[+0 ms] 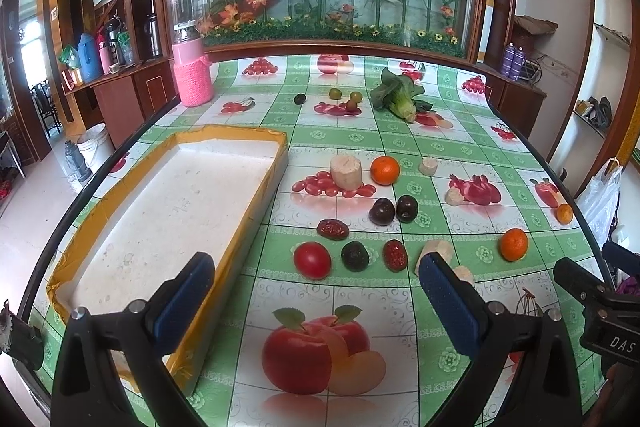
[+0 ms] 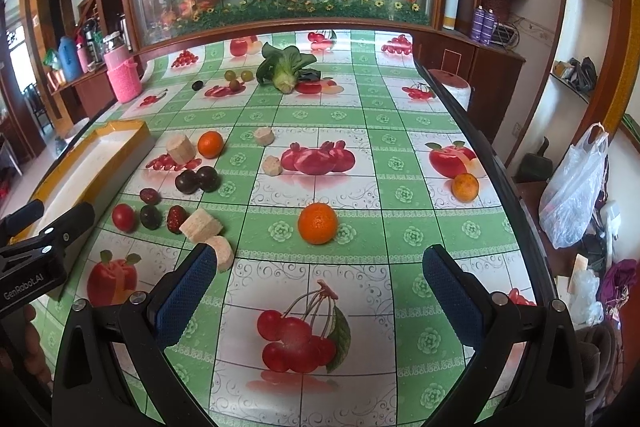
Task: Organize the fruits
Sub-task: 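Grasp the orange with the right gripper while the left gripper approaches the red tomato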
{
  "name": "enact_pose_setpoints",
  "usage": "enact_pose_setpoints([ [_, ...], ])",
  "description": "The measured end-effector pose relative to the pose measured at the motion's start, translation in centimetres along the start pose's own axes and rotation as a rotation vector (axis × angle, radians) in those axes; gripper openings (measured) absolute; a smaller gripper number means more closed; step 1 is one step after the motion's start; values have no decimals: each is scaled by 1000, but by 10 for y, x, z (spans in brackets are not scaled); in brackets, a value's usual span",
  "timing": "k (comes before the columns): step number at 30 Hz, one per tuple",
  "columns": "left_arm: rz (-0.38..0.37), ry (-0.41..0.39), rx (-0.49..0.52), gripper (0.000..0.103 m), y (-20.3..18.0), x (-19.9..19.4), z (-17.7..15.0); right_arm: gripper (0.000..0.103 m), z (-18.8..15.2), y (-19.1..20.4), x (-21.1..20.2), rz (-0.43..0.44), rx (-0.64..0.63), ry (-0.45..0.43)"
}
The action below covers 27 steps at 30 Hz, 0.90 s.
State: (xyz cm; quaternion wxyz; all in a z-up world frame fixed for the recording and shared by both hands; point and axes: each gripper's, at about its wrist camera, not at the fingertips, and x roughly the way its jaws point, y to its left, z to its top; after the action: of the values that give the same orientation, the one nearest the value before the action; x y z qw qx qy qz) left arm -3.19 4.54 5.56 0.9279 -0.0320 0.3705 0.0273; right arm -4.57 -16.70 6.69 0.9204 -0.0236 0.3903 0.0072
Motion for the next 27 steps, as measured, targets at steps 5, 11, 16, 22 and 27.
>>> enact_pose_setpoints([
  [5, 14, 11, 4, 103, 2, 1, -2, 103, 2, -8, 6, 9, 6, 7],
  [11, 3, 55, 56, 103, -4, 4, -9, 103, 9, -16, 29, 48, -38, 42],
  [16, -13, 86, 128, 103, -15, 3, -18, 94, 19, -21, 62, 97, -52, 101],
  [22, -30, 112, 161, 103, -21, 3, -21, 54, 17, -12, 99, 146, -98, 199],
  [27, -48, 134, 152, 103, -22, 10, -21, 34, 16, -13, 102, 178, -105, 189],
])
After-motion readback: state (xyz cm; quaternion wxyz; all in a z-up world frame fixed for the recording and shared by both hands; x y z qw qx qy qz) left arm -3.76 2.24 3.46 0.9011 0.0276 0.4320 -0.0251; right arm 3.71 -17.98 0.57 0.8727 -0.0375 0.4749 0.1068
